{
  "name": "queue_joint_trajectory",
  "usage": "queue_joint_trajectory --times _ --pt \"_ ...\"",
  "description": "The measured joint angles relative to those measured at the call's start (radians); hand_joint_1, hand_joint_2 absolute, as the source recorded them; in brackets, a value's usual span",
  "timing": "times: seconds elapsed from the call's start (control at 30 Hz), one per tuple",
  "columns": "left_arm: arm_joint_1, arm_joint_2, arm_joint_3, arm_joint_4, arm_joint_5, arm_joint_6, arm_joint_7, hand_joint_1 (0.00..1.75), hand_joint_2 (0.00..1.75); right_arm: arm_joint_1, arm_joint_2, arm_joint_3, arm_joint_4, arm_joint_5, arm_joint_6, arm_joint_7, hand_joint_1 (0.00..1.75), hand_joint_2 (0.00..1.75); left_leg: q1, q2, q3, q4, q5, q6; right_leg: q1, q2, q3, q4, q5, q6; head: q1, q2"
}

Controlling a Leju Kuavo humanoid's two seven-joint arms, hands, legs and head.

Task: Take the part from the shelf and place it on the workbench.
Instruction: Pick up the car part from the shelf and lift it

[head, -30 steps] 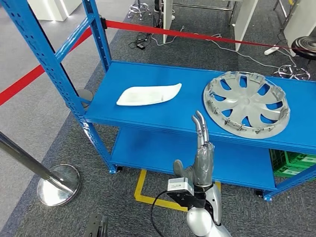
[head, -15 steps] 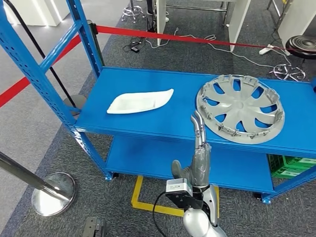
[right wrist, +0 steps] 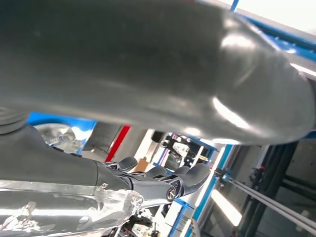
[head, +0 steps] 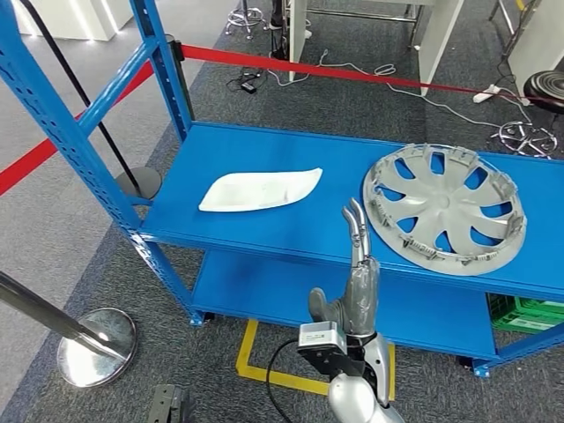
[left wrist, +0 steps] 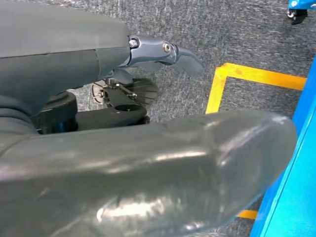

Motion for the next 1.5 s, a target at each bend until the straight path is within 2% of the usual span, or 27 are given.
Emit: queue_joint_trajectory --times 0.13,0.2,0.27,0.3,0.33,0.37,0.43,0.47,0.53,0.6,0.67,0.73,0.8,0.83,0.87,0.93,1.0,1.1,1.17,1.2,1.27,1.3,1.33,1.37,1.4,1.43,1.5 --pt "-0.001 0.000 0.000 0.000 -0.001 0.003 0.002 0.00 0.00 0.001 0.000 -0.001 -0.005 0.000 -0.001 0.000 0.00 0.00 0.001 0.001 -0.007 0.013 -0.013 -0.019 -0.001 0.002 0.000 -0.005 0.007 -0.028 -0.002 0.000" --pt "-0.001 0.000 0.000 0.000 -0.004 0.006 0.005 0.00 0.00 0.000 0.000 -0.002 -0.007 0.008 -0.006 0.006 0.00 0.00 0.002 0.002 -0.044 0.100 -0.069 -0.029 -0.004 0.000 0.000 -0.007 0.009 -0.037 -0.005 0.000" --pt "-0.001 0.001 0.000 0.000 -0.011 0.006 0.011 0.00 0.00 -0.001 -0.001 -0.005 -0.007 0.029 -0.011 0.023 0.00 0.00 0.003 0.002 -0.104 0.234 -0.131 -0.034 -0.005 -0.001 -0.001 -0.007 0.009 -0.040 -0.007 0.000" --pt "0.000 0.001 0.000 0.000 -0.015 0.006 0.014 0.00 0.00 -0.004 -0.002 -0.007 -0.006 0.042 -0.011 0.035 0.00 0.00 0.003 0.002 -0.122 0.276 -0.140 -0.035 -0.005 -0.001 -0.001 -0.007 0.008 -0.040 -0.007 0.000" --pt "-0.001 0.001 0.000 0.000 -0.021 0.005 0.017 0.00 0.00 -0.010 -0.003 -0.009 -0.003 0.057 -0.008 0.048 0.00 0.00 0.003 0.002 -0.124 0.282 -0.131 -0.034 -0.005 -0.001 -0.001 -0.007 0.008 -0.040 -0.007 0.000" --pt "-0.002 0.001 0.000 0.000 -0.027 0.004 0.021 0.00 0.00 -0.021 -0.006 -0.012 0.002 0.073 -0.002 0.063 0.00 0.00 0.003 0.002 -0.106 0.247 -0.104 -0.032 -0.005 0.000 0.000 -0.007 0.008 -0.040 -0.007 0.000" --pt "-0.006 0.000 0.000 0.000 -0.037 0.002 0.027 0.00 0.00 -0.057 -0.012 -0.020 0.019 0.110 0.014 0.093 0.00 0.00 0.003 0.004 -0.036 0.115 -0.041 -0.028 -0.004 0.003 0.001 -0.006 0.007 -0.036 -0.008 0.000" --pt "-0.011 -0.001 0.000 0.000 -0.041 0.001 0.031 0.00 0.00 -0.080 -0.015 -0.025 0.031 0.126 0.021 0.104 0.00 0.00 0.003 0.004 -0.006 0.056 -0.025 -0.024 -0.002 0.005 0.000 -0.005 0.007 -0.031 -0.008 0.000" --pt "-0.018 -0.003 0.000 0.000 -0.045 0.001 0.035 0.00 0.00 -0.121 -0.022 -0.037 0.058 0.144 0.028 0.117 0.00 0.00 0.001 0.003 0.017 0.005 -0.022 -0.016 0.002 0.006 -0.004 -0.007 0.008 -0.020 -0.007 0.000" --pt "-0.020 -0.005 0.000 0.000 -0.047 0.001 0.037 0.00 0.00 -0.144 -0.028 -0.045 0.077 0.152 0.029 0.123 0.00 0.00 0.002 0.001 0.017 -0.001 -0.021 -0.004 0.001 0.005 -0.004 -0.011 0.009 -0.009 -0.006 0.000" --pt "-0.021 -0.006 -0.001 0.000 -0.051 -0.002 0.038 0.00 0.00 -0.162 -0.031 -0.049 0.092 0.179 0.029 0.140 0.00 0.87 0.006 0.002 0.020 -0.006 -0.018 0.008 0.000 0.002 -0.021 0.026 -0.017 0.002 -0.001 0.000" --pt "-0.025 -0.007 -0.005 0.000 -0.061 -0.007 0.045 0.00 0.00 -0.194 -0.039 -0.052 0.126 0.229 0.037 0.183 0.00 1.75 0.007 0.003 0.020 -0.007 -0.018 0.014 0.000 -0.001 -0.080 0.148 -0.076 0.009 0.004 0.000" --pt "-0.028 -0.009 -0.011 0.000 -0.072 -0.012 0.056 0.00 0.00 -0.242 -0.052 -0.059 0.189 0.282 0.051 0.239 0.00 1.75 0.006 0.004 0.020 -0.007 -0.018 0.017 0.000 -0.001 -0.142 0.268 -0.113 0.013 0.005 0.000" --pt "-0.030 -0.010 -0.014 0.000 -0.076 -0.014 0.061 0.00 0.00 -0.274 -0.060 -0.066 0.232 0.302 0.058 0.261 0.00 1.75 0.006 0.004 0.020 -0.006 -0.018 0.017 0.000 -0.001 -0.151 0.281 -0.104 0.013 0.005 0.000" --pt "-0.032 -0.011 -0.017 0.000 -0.078 -0.016 0.065 0.00 0.00 -0.309 -0.066 -0.075 0.281 0.313 0.063 0.275 0.00 1.75 0.006 0.004 0.021 -0.006 -0.018 0.017 -0.001 -0.001 -0.140 0.250 -0.075 0.012 0.005 0.000" --pt "-0.039 -0.016 -0.023 0.000 -0.080 -0.021 0.069 0.00 0.00 -0.386 -0.077 -0.101 0.385 0.314 0.074 0.285 0.00 1.75 0.005 0.002 0.020 -0.003 -0.018 0.014 -0.001 -0.002 -0.081 0.116 -0.003 0.010 0.005 0.000" --pt "-0.047 -0.019 -0.030 0.000 -0.081 -0.023 0.071 0.00 0.00 -0.453 -0.084 -0.128 0.478 0.306 0.080 0.287 0.00 1.75 0.001 0.000 0.015 0.004 -0.018 0.006 -0.002 0.001 -0.036 0.017 0.030 0.003 0.005 0.000" --pt "-0.052 -0.022 -0.036 0.000 -0.084 -0.025 0.073 0.00 0.00 -0.527 -0.102 -0.163 0.598 0.323 0.074 0.318 0.00 1.75 -0.001 0.000 0.006 0.005 -0.013 -0.008 -0.002 0.004 -0.034 0.001 0.034 -0.012 0.003 0.000" --pt "-0.054 -0.025 -0.040 0.000 -0.087 -0.024 0.075 0.00 0.00 -0.567 -0.119 -0.182 0.663 0.347 0.065 0.352 0.00 1.75 -0.001 0.001 -0.008 0.031 -0.034 -0.017 -0.005 0.004 -0.035 0.000 0.038 -0.022 0.000 0.000" --pt "-0.056 -0.026 -0.041 0.000 -0.088 -0.024 0.077 0.00 0.00 -0.586 -0.128 -0.191 0.691 0.358 0.060 0.369 0.00 1.75 0.000 0.002 -0.027 0.072 -0.059 -0.022 -0.008 0.003 -0.035 -0.001 0.039 -0.026 -0.002 0.000" --pt "-0.059 -0.028 -0.044 0.000 -0.089 -0.023 0.080 0.00 0.00 -0.621 -0.150 -0.209 0.747 0.379 0.055 0.402 0.00 1.75 0.001 0.002 -0.090 0.203 -0.119 -0.028 -0.008 0.001 -0.036 -0.001 0.039 -0.030 -0.007 0.000" --pt "-0.060 -0.028 -0.046 0.000 -0.089 -0.022 0.082 0.00 0.00 -0.633 -0.163 -0.219 0.773 0.388 0.055 0.416 0.00 1.75 0.001 0.002 -0.119 0.260 -0.136 -0.029 -0.007 -0.001 -0.036 -0.001 0.039 -0.030 -0.007 0.000" --pt "-0.060 -0.028 -0.047 0.000 -0.088 -0.022 0.083 0.00 0.00 -0.642 -0.175 -0.228 0.796 0.396 0.055 0.428 0.00 1.75 0.001 0.002 -0.134 0.287 -0.135 -0.028 -0.007 -0.002 -0.036 -0.001 0.039 -0.030 -0.007 0.000" --pt "-0.060 -0.028 -0.048 0.000 -0.088 -0.021 0.085 0.00 0.00 -0.649 -0.185 -0.235 0.815 0.405 0.055 0.438 0.00 1.75 0.001 0.002 -0.131 0.276 -0.116 -0.026 -0.007 -0.002 -0.035 -0.001 0.038 -0.030 -0.007 0.000" --pt "-0.061 -0.028 -0.049 0.000 -0.087 -0.021 0.086 0.00 0.00 -0.657 -0.193 -0.242 0.830 0.414 0.055 0.447 0.00 1.75 0.001 0.002 -0.109 0.229 -0.081 -0.023 -0.007 0.000 -0.035 -0.001 0.038 -0.029 -0.007 0.000" --pt "-0.062 -0.029 -0.050 0.000 -0.087 -0.021 0.087 0.00 0.00 -0.666 -0.200 -0.247 0.844 0.422 0.055 0.455 0.00 1.75 0.001 0.003 -0.077 0.161 -0.043 -0.018 -0.007 0.001 -0.034 -0.001 0.037 -0.028 -0.007 0.000" --pt "-0.066 -0.031 -0.052 0.000 -0.087 -0.021 0.087 0.00 0.00 -0.683 -0.214 -0.258 0.867 0.432 0.054 0.465 0.00 1.75 0.000 0.003 -0.022 0.047 -0.005 -0.009 -0.003 0.004 -0.036 0.001 0.036 -0.021 -0.007 0.000"
